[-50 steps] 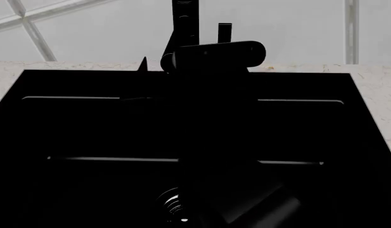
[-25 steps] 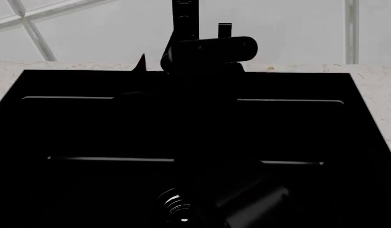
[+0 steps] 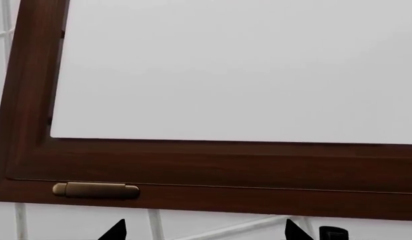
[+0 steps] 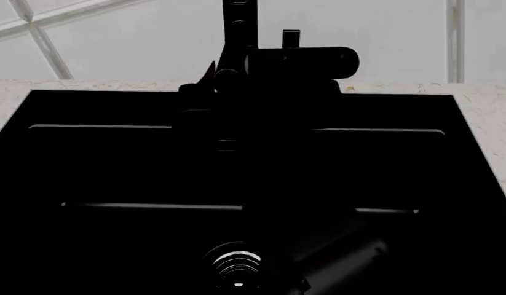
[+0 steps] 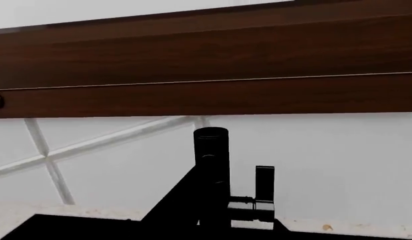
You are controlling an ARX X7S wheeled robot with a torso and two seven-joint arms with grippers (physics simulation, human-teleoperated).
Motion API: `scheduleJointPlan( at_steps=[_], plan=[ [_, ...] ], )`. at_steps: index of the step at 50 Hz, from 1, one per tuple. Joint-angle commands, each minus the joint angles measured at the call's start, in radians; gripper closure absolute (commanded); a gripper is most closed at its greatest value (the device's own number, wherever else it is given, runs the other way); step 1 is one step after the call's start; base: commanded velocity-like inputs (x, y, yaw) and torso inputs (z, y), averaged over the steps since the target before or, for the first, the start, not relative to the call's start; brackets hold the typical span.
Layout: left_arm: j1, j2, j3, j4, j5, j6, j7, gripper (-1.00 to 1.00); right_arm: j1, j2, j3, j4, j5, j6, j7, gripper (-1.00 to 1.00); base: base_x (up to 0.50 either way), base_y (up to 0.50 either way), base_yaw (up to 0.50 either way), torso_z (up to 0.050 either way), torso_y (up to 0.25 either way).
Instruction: Turn the sink spout to the right.
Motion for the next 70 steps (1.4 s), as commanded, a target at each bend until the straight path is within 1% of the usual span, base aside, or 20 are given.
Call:
scheduleJointPlan(
  at_steps=[1, 20, 36, 61, 70],
  plan=[
    [0.006, -0.003, 0.003, 0.002, -0.001, 0.011, 0.003, -1.0, -0.009, 0.021, 0.012, -0.009, 0.002, -0.01, 0.01, -1.0, 0.0, 0.0, 0.0, 0.0, 0.0],
    [0.004, -0.013, 0.012, -0.001, -0.009, 0.015, -0.003, -1.0, -0.018, 0.069, 0.028, -0.057, 0.014, 0.015, 0.048, -1.0, 0.0, 0.0, 0.0, 0.0, 0.0],
    [0.007, -0.02, 0.02, -0.007, -0.01, 0.024, -0.011, -1.0, 0.008, 0.101, 0.032, -0.03, 0.0, 0.013, 0.046, -1.0, 0.0, 0.0, 0.0, 0.0, 0.0],
    [0.009, -0.033, 0.031, -0.013, -0.017, 0.027, -0.022, -1.0, 0.004, 0.131, 0.044, -0.007, -0.004, 0.005, 0.059, -1.0, 0.0, 0.0, 0.0, 0.0, 0.0],
    [0.009, -0.038, 0.032, -0.006, -0.02, 0.024, -0.029, -1.0, -0.005, 0.142, 0.052, 0.039, -0.018, -0.026, 0.057, -1.0, 0.0, 0.0, 0.0, 0.0, 0.0]
  ],
)
